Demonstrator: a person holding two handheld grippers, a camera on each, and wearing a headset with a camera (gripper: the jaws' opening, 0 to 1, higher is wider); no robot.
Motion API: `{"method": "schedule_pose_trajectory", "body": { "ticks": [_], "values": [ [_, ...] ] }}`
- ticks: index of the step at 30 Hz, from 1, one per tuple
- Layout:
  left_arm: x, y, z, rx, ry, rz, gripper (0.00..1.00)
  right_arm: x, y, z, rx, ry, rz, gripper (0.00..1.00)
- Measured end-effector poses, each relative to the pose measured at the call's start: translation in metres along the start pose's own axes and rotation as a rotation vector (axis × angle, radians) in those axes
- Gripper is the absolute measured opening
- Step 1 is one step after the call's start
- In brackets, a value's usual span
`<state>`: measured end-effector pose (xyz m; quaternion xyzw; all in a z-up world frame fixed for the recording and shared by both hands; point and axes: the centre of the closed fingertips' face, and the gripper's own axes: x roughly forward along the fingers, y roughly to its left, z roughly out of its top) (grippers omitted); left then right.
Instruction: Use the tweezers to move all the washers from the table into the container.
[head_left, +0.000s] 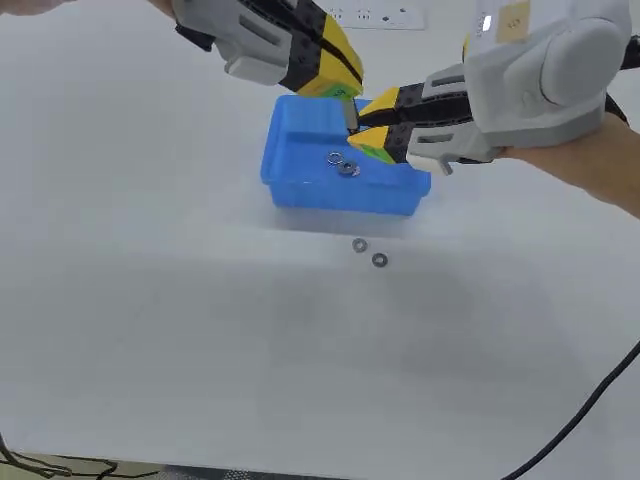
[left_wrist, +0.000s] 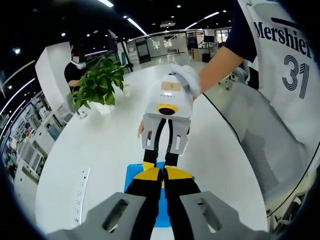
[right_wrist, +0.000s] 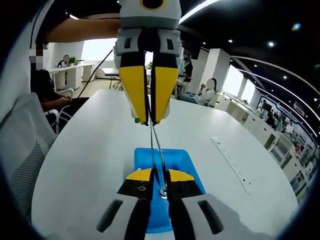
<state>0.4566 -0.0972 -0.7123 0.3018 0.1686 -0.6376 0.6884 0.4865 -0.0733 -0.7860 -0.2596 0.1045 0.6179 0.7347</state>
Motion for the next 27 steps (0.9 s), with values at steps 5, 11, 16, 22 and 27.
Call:
{"method": "schedule_pose_trajectory", "body": {
  "ticks": [5, 11, 16, 22, 27],
  "values": [
    [-0.003, -0.014, 0.011, 0.017, -0.006, 0.000, 0.06, -0.013, 0.012, 0.008, -0.018, -0.001, -0.009, 0.11],
    [-0.003, -0.035, 0.020, 0.011, -0.026, -0.003, 0.06, -0.023, 0.029, 0.010, -0.029, 0.005, -0.005, 0.11],
    [0.001, -0.051, 0.021, -0.005, -0.038, -0.008, 0.06, -0.029, 0.049, 0.008, -0.028, 0.011, 0.008, 0.11],
    [0.006, -0.065, 0.017, -0.028, -0.045, -0.020, 0.06, -0.032, 0.072, 0.004, -0.015, 0.016, 0.030, 0.11],
    [0.012, -0.073, 0.012, -0.051, -0.048, -0.025, 0.05, -0.032, 0.084, -0.002, -0.002, 0.023, 0.047, 0.11]
  ]
}}
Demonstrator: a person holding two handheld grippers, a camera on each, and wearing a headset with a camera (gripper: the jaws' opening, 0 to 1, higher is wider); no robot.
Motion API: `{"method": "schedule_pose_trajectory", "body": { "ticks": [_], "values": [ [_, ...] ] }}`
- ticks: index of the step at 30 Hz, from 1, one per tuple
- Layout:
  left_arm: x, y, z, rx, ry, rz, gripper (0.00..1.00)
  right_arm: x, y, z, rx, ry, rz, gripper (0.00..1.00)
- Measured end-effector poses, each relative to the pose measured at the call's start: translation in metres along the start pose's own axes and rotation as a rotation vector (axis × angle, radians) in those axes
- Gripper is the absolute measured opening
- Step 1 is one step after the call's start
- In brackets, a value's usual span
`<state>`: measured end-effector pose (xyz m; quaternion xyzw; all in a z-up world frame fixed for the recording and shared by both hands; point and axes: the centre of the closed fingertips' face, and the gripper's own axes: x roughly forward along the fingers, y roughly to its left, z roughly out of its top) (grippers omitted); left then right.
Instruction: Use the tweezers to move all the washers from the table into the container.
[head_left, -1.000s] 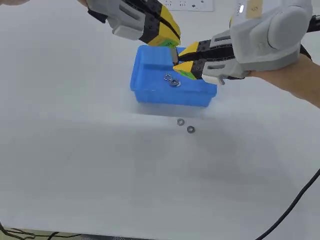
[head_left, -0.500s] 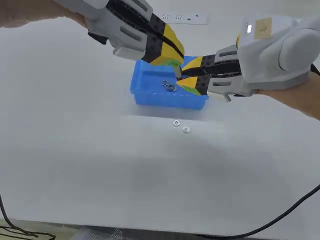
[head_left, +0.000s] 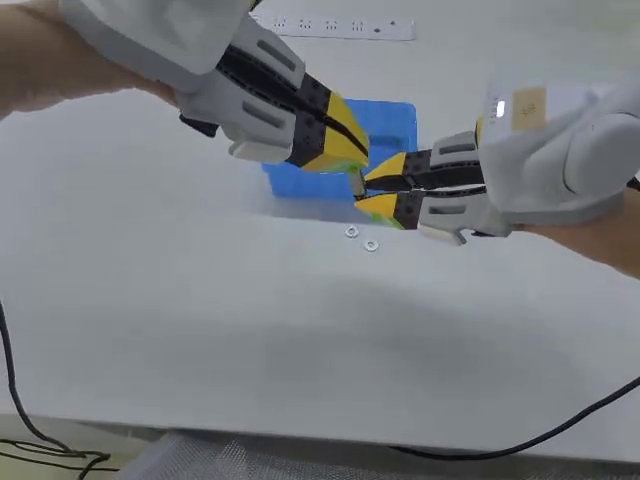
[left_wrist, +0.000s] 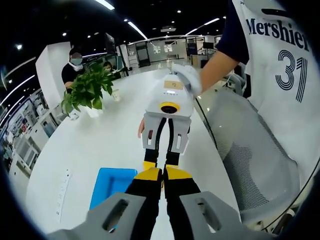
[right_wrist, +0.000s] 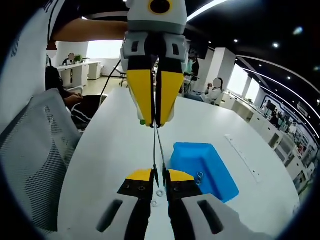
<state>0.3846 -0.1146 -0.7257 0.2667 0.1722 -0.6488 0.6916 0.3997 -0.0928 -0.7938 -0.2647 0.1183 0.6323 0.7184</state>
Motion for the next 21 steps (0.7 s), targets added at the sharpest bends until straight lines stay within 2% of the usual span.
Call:
{"method": "schedule_pose_trajectory", "body": {
  "ticks": [5, 12, 21],
  "values": [
    [0.004, -0.004, -0.003, -0.015, -0.007, 0.002, 0.05, 0.001, 0.005, -0.004, 0.014, 0.004, 0.010, 0.11],
    [0.014, -0.006, -0.015, -0.052, -0.021, -0.005, 0.06, 0.003, 0.012, -0.014, 0.033, 0.016, 0.023, 0.11],
    [0.029, -0.004, -0.027, -0.074, -0.026, -0.014, 0.06, 0.005, 0.012, -0.032, 0.066, 0.034, 0.026, 0.11]
  ]
}}
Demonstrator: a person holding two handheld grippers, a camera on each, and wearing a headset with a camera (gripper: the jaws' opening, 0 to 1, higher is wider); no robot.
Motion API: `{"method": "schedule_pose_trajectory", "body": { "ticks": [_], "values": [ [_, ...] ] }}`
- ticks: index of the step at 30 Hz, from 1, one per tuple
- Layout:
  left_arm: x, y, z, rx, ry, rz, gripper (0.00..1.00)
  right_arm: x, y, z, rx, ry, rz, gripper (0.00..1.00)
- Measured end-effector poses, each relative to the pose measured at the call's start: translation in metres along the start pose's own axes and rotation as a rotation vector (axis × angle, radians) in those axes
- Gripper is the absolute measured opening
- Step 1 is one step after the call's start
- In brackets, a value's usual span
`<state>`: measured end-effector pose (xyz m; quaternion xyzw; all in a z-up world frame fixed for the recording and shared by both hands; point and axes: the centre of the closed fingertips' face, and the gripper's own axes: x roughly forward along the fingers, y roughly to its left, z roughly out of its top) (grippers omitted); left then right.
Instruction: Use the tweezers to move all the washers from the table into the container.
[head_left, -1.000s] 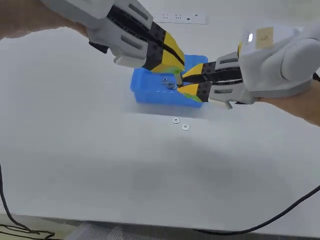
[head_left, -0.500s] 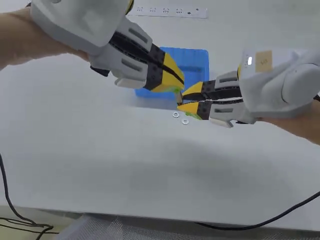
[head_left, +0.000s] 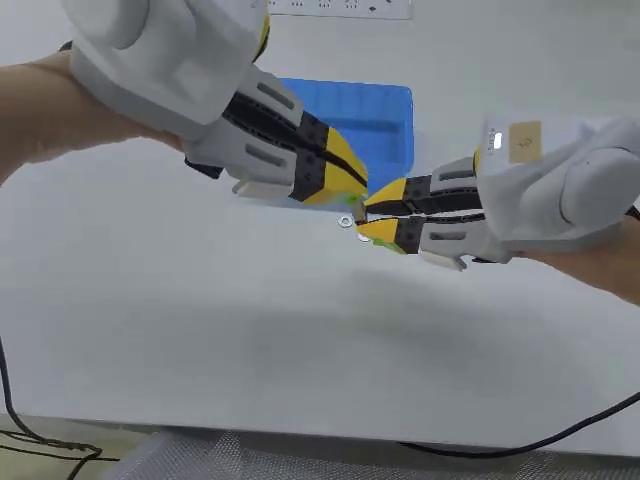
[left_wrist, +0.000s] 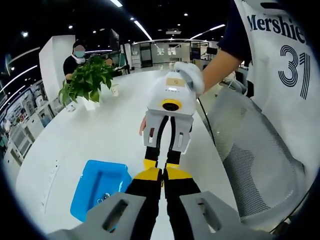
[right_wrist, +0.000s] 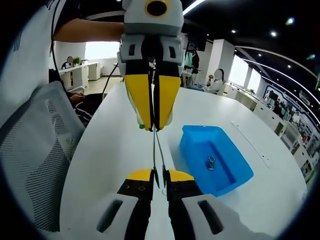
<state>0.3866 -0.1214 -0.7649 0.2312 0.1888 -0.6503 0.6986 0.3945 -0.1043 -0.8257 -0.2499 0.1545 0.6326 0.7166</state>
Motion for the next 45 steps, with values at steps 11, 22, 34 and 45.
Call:
{"method": "schedule_pose_trajectory", "body": {
  "ticks": [11, 22, 34, 45],
  "values": [
    [0.013, 0.008, -0.021, -0.033, 0.019, 0.003, 0.06, 0.011, -0.008, -0.014, 0.037, 0.001, 0.010, 0.10],
    [0.014, 0.012, -0.011, -0.011, -0.027, -0.003, 0.05, 0.008, -0.009, -0.016, 0.054, -0.011, -0.003, 0.11],
    [0.018, 0.012, -0.009, 0.004, -0.013, -0.010, 0.05, 0.009, -0.011, -0.019, 0.067, -0.010, -0.013, 0.11],
    [0.018, 0.011, -0.010, -0.019, -0.003, -0.023, 0.05, 0.011, -0.009, -0.020, 0.070, -0.005, 0.003, 0.11]
  ]
}}
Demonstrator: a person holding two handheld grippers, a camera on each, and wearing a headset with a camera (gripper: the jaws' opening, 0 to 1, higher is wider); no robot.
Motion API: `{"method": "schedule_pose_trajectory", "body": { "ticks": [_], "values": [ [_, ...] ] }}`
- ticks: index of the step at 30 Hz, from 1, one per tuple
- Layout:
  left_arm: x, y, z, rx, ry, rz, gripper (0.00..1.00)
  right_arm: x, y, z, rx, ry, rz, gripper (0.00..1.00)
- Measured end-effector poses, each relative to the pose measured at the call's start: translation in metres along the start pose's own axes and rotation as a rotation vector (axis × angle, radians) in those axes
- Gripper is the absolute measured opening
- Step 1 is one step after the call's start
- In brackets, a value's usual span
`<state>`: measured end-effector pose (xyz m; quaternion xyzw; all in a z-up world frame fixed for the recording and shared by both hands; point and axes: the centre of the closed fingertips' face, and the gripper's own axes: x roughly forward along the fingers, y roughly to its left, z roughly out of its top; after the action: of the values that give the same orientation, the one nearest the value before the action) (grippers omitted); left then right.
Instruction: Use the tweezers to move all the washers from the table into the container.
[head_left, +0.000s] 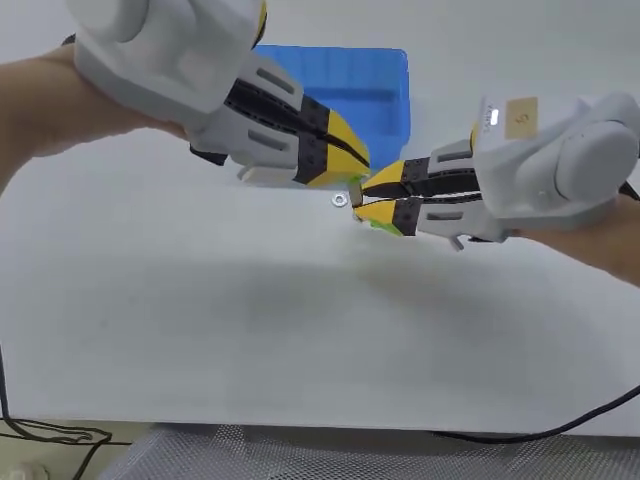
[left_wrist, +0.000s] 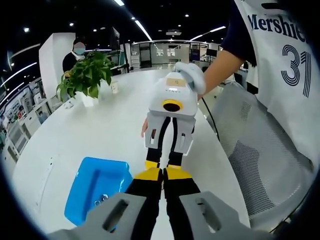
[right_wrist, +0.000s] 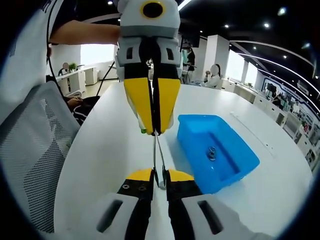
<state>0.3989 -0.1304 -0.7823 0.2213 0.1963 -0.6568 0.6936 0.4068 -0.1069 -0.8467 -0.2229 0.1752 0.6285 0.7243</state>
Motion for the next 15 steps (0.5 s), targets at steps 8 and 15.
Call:
{"method": "schedule_pose_trajectory", "body": {
  "ticks": [8, 15],
  "values": [
    [-0.0009, 0.0016, -0.0015, -0.026, 0.012, -0.013, 0.05, 0.0024, 0.0006, 0.0004, -0.004, 0.005, 0.009, 0.11],
    [-0.0009, 0.0020, -0.0067, -0.033, 0.045, -0.046, 0.06, 0.0040, 0.0004, 0.0009, -0.005, 0.004, 0.019, 0.11]
  ]
}}
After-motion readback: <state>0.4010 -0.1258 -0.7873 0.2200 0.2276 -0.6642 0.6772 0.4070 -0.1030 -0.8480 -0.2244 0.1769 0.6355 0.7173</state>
